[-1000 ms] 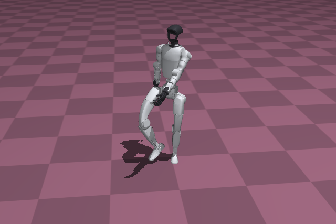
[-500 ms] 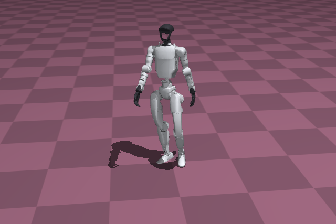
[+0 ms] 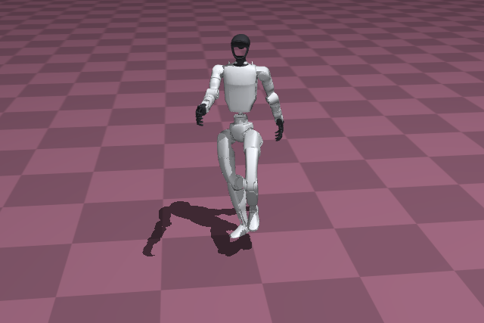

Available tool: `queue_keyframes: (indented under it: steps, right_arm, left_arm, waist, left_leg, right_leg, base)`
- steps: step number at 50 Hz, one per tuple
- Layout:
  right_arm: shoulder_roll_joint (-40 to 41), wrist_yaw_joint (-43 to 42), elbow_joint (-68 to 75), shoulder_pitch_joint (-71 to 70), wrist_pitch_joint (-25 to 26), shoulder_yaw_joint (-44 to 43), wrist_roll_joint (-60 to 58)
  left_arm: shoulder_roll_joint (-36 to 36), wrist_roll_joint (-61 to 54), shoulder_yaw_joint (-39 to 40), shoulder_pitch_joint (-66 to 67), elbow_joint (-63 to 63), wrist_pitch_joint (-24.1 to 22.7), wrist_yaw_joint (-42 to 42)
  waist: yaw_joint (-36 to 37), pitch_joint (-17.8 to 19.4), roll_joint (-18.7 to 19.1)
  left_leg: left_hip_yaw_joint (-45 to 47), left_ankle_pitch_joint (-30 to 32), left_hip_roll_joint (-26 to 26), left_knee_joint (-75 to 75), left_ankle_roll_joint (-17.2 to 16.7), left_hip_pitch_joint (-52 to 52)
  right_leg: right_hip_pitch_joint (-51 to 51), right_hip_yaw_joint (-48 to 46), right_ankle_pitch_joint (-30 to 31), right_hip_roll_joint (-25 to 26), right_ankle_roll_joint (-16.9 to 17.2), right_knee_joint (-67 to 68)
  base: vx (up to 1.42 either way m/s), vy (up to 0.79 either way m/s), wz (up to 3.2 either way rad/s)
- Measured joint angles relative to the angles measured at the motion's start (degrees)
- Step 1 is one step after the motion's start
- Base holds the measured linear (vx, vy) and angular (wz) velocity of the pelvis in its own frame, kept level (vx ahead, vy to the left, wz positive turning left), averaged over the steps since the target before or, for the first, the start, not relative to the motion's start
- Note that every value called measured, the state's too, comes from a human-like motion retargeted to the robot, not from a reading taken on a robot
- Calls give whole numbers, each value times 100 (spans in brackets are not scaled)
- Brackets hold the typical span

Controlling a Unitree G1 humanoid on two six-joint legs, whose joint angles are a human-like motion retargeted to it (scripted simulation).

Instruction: In place motions

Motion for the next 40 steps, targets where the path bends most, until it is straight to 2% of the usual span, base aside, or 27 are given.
queue_keyframes:
  steps: [5, 7, 10, 12, 15, 20, 23, 25, 27, 28, 32, 35, 38, 40]
  right_arm:
    - [292, 229, 105, 568, -37, -198, 248]
    - [399, 378, 115, 859, -30, -95, 274]
    - [480, 462, 82, 1274, -42, 122, 157]
    - [505, 481, 69, 1592, -67, 223, 21]
    - [464, 521, 71, 2081, -81, 230, -93]
    - [151, 546, -100, 3109, -202, 131, -340]
    - [27, 299, 117, 3942, -288, 147, -567]
    - [-17, 89, 638, 4274, -346, 152, -748]
    - [-22, 38, 1239, 4526, -323, 115, -1017]
    - [-12, 45, 1502, 4683, -262, 103, -1170]
    - [-133, 23, 2542, 5327, 6, 15, -1617]
    - [-285, -184, 3217, 5921, 359, -229, -2087]
    - [-354, -475, 3395, 6774, 731, -545, -2299]
    - [-427, -708, 3395, 7325, 893, -786, -2161]
  left_arm:
    - [-44, -275, 175, -657, 0, -123, 94]
    - [-59, -363, 259, -839, -11, -187, 144]
    - [-95, -452, 274, -1016, -83, -293, 225]
    - [-116, -429, 246, -1173, -153, -313, 218]
    - [-160, -393, 125, -1518, -157, -326, 241]
    - [-222, -499, -293, -2353, 0, -283, 395]
    - [-282, -536, -691, -2883, 0, -230, 457]
    - [-360, -781, -852, -3225, 0, -376, 460]
    - [-508, -1252, -953, -3671, -11, -537, 398]
    - [-584, -1461, -984, -3912, -42, -593, 362]
    - [-896, -1840, -955, -5060, -597, -562, 274]
    - [-1008, -2043, -847, -6025, -1072, -520, 296]
    - [-1049, -2325, -795, -6901, -1615, -534, 405]
    - [-1037, -2361, -821, -7319, -1975, -541, 440]
  waist:
    - [-646, -258, -133]
    - [-869, -377, -168]
    - [-1139, -598, -112]
    - [-1355, -734, 2]
    - [-1798, -865, 156]
    - [-2145, -802, 191]
    - [-1915, -625, 191]
    - [-1775, -532, 273]
    - [-1812, -435, 342]
    - [-1900, -352, 390]
    - [-2691, 64, 620]
    - [-3413, 355, 700]
    - [-4095, 671, 834]
    - [-4396, 744, 969]
  left_leg:
    - [202, 464, -1041, -2856, -263, 2029]
    - [111, 725, -1537, -4247, -427, 2787]
    - [-15, 875, -2008, -5952, -598, 3635]
    - [409, 350, -2057, -6896, -949, 4126]
    - [810, -177, -2164, -7903, -960, 4490]
    - [298, -328, -2428, -8160, -675, 4398]
    - [-22, -416, -2414, -8009, -614, 4397]
    - [127, -464, -2228, -7988, -607, 4476]
    - [190, -487, -2122, -7969, -576, 4490]
    - [205, -497, -2073, -7933, -557, 4517]
    - [-136, -546, -2034, -7800, -338, 4551]
    - [-590, -617, -2243, -7818, -44, 4671]
    - [-1007, -583, -2061, -7787, 47, 4804]
    - [-1018, -600, -1790, -7693, 24, 4789]
  right_leg:
    - [-11, -296, -125, -240, 256, -2]
    - [1, -329, -172, -296, 359, 12]
    - [-34, -369, -218, -233, 444, 0]
    - [-56, -446, -244, -127, 503, -20]
    - [-46, -772, -293, -93, 644, -84]
    - [-46, -1255, -414, -322, 869, 104]
    - [-342, -1256, -297, -503, 824, 1042]
    - [-950, -1187, 223, -706, 726, 2319]
    - [-1676, -1171, 730, -947, 266, 3729]
    - [-1942, -1234, 692, -1038, 99, 4376]
    - [-3244, -1524, 370, -1642, -245, 6744]
    - [-4313, -1612, 34, -2509, -332, 8121]
    - [-5226, -1682, 77, -2865, -331, 8474]
    - [-5692, -1816, 148, -2777, -328, 8347]
  base:
    - [8, 8, 62]
    - [16, 10, 28]
    - [18, 18, 14]
    - [14, 17, 30]
    - [10, 22, 93]
    - [14, 23, 84]
    - [19, 15, 0]
    - [11, 15, -45]
    - [0, 8, -39]
    - [-2, 13, -1]
    - [-6, 20, 78]
    - [4, 33, 139]
    - [8, 8, 138]
    - [13, -4, 68]
